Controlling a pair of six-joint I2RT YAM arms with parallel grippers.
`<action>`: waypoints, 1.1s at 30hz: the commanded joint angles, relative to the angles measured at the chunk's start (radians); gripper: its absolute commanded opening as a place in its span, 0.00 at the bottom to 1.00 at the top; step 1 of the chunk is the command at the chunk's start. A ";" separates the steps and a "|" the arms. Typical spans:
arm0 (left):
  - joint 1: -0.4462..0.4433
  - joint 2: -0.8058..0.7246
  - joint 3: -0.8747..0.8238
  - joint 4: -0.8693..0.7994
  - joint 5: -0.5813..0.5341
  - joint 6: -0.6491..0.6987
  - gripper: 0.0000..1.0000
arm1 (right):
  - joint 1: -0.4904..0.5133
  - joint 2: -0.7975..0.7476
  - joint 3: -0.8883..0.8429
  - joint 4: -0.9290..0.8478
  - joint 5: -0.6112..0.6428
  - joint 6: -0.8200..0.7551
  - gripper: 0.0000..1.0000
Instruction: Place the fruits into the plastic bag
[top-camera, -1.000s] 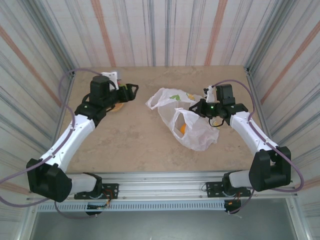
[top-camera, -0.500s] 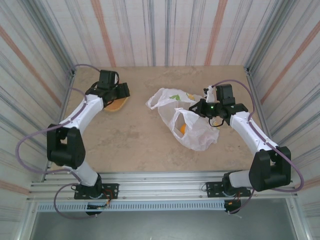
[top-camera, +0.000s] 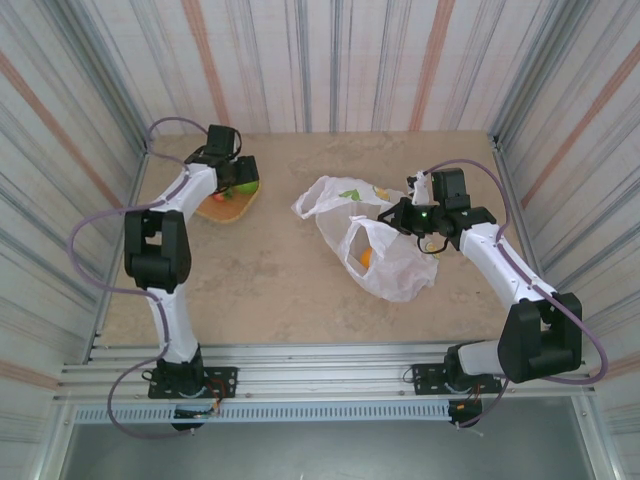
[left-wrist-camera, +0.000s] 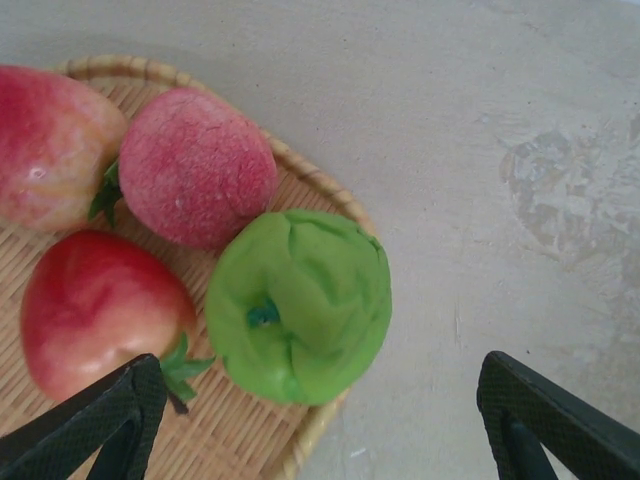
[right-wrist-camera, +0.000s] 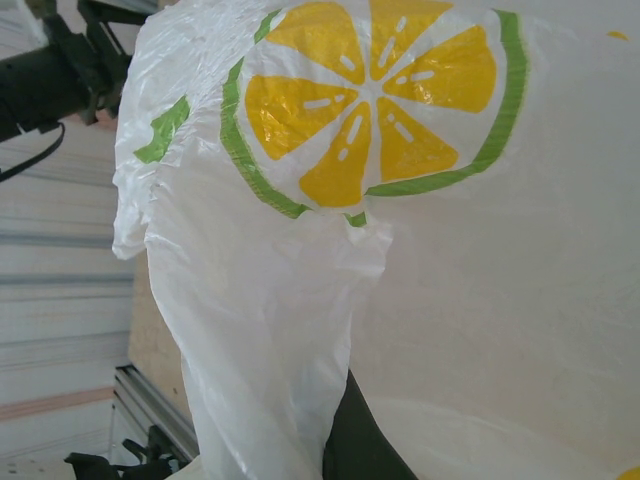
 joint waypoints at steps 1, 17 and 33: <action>0.009 0.043 0.071 -0.063 -0.003 0.032 0.85 | 0.006 -0.015 -0.002 -0.019 0.009 -0.017 0.00; 0.011 0.161 0.137 -0.075 0.003 0.056 0.86 | 0.007 -0.010 0.012 -0.032 0.013 -0.021 0.00; 0.012 0.165 0.154 -0.069 0.018 0.066 0.70 | 0.018 -0.009 0.018 -0.041 0.019 -0.021 0.00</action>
